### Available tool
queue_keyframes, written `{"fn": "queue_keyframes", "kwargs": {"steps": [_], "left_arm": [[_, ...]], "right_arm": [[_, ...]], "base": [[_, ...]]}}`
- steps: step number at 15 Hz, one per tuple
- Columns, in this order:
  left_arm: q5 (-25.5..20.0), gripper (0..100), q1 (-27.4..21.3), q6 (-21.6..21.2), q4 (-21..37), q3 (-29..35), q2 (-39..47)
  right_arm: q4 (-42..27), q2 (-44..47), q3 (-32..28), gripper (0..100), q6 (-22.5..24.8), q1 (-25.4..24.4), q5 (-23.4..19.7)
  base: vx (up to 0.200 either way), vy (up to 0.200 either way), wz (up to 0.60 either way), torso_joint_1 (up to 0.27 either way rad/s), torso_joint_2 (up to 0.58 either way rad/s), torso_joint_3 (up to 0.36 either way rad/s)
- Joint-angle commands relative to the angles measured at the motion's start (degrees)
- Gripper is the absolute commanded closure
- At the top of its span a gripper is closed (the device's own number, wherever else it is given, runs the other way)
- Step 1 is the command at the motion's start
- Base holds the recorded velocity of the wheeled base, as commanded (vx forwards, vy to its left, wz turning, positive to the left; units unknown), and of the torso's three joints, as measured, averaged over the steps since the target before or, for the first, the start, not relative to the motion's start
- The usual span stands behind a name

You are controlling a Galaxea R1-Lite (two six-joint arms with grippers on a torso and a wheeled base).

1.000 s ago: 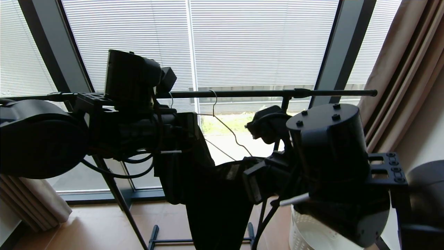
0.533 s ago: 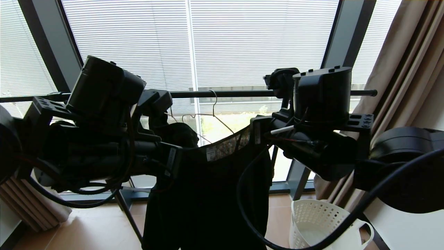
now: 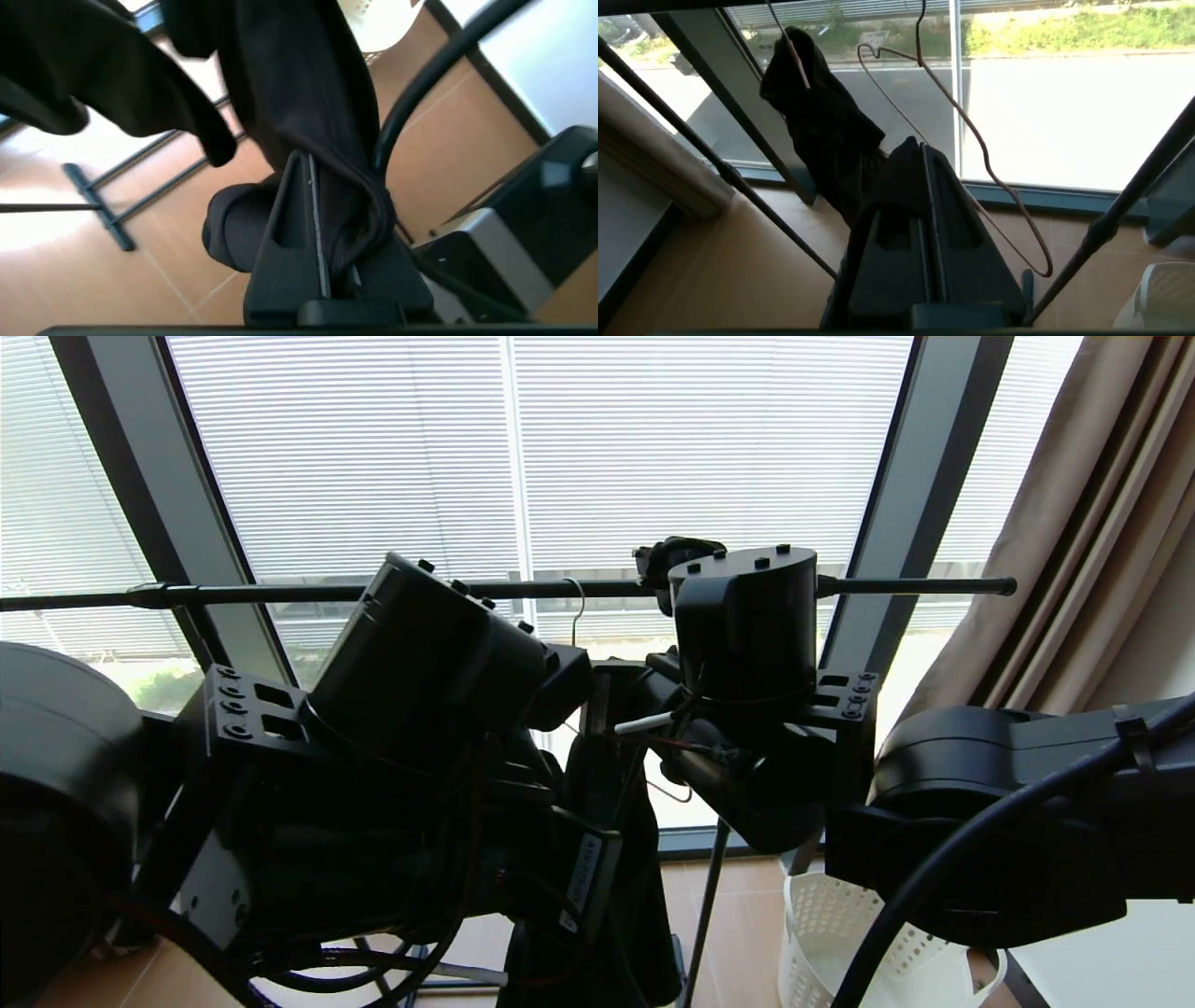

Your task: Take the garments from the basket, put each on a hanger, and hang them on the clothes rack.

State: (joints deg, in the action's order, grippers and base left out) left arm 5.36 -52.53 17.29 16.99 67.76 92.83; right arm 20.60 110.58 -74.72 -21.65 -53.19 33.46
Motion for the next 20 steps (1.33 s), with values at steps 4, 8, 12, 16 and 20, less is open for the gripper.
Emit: {"fn": "queue_keyframes", "kwargs": {"steps": [4, 8, 12, 16, 20], "left_arm": [[0.44, 100, -0.12, 1.08, -0.03, -0.61, 0.33], [1.58, 100, 9.55, 1.17, -0.12, -3.77, -2.04], [1.76, 100, 16.05, 1.08, -7.06, -1.49, 1.56], [1.84, 100, 17.02, 1.08, -7.68, 5.98, 6.75], [1.84, 100, 16.41, 1.08, -7.59, 10.82, 7.28]], "right_arm": [[-0.12, -0.89, 0.01, 100, 0.03, 0.98, -0.06], [-3.2, -9.51, 5.19, 100, 7.68, 5.2, 0.11], [-6.72, -18.3, 15.92, 100, 18.84, 2.47, 0.11], [-10.85, -18.56, 18.03, 100, 19.1, -4.64, 0.2], [-10.93, -17.15, 19.52, 100, 19.1, -4.29, 0.02]], "base": [[0.0, 0.0, 0.0, 0.0, 0.0, 0.0], [0.0, 0.0, 0.0, 0.0, 0.0, 0.0], [0.0, 0.0, 0.0, 0.0, 0.0, 0.0], [0.0, 0.0, 0.0, 0.0, 0.0, 0.0], [0.0, 0.0, 0.0, 0.0, 0.0, 0.0]]}}
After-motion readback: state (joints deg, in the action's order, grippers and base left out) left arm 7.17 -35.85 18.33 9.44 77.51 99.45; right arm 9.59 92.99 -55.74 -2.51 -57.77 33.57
